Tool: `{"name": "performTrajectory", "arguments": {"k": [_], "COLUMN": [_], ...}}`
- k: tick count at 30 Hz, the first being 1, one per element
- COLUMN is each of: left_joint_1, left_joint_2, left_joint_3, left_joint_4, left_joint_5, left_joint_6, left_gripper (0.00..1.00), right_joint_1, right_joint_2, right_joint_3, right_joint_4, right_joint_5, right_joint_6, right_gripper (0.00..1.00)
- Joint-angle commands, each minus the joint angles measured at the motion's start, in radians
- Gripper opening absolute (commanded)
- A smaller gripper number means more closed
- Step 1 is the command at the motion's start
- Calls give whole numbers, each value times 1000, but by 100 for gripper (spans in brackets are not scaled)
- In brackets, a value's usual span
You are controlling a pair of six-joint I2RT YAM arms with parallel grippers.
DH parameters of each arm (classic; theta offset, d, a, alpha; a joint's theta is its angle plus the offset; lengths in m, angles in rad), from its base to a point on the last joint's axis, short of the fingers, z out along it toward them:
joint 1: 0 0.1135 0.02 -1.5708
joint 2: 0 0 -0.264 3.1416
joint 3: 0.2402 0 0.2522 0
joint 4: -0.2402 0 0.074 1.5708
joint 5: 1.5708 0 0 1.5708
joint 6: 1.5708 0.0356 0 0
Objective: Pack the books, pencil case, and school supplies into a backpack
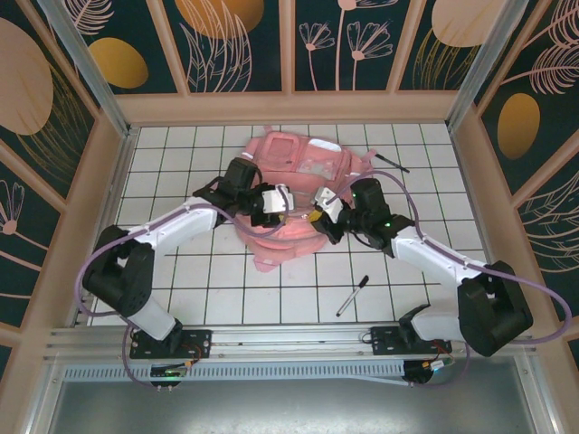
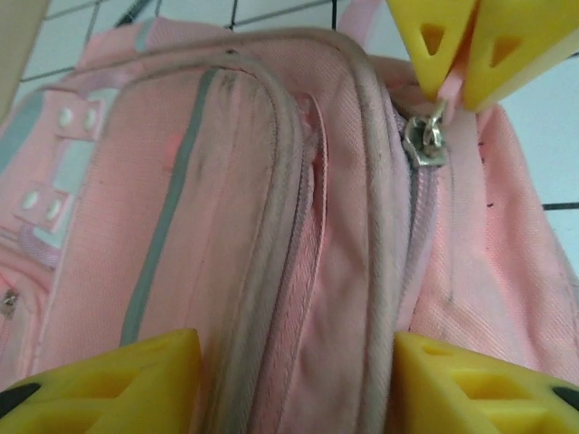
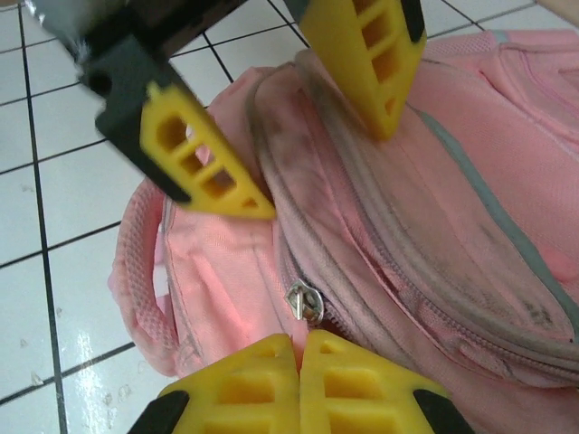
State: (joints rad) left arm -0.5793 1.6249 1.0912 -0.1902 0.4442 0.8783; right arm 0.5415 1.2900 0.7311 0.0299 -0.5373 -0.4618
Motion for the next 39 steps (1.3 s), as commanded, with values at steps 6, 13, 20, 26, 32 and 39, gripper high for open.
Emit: {"name": "performTrajectory", "arguments": {"k": [6,13,20,26,32,39], "left_joint_1": [-36,-35,-35,-36,-35,-36], "left_joint_2": [34,-3,-47,-77,-119,-173], "left_joint_3": [24,15,-33,-82,-109,-182], "left_joint_4": [-34,-40,-36,-34,-63,-62], "left_joint_5": [-38,-101,-63,3,16,10], "left_joint_6": [9,79,173,239,294,329], "left_gripper": [39,0,0,0,0,0], "right_joint_1": [17,-44,-240,-345,-346,-381], "right_joint_2": [-15,-19,-17,94,186,319], "right_joint_3": [17,18,-35,-25,1,56], "right_joint_4": [100,-92,-119,36,195,226], "right_joint_5": [-10,58,177,275,338,422], "right_joint_6": [47,-62,-54,33,155,146], "right_gripper": [0,0,0,0,0,0]}}
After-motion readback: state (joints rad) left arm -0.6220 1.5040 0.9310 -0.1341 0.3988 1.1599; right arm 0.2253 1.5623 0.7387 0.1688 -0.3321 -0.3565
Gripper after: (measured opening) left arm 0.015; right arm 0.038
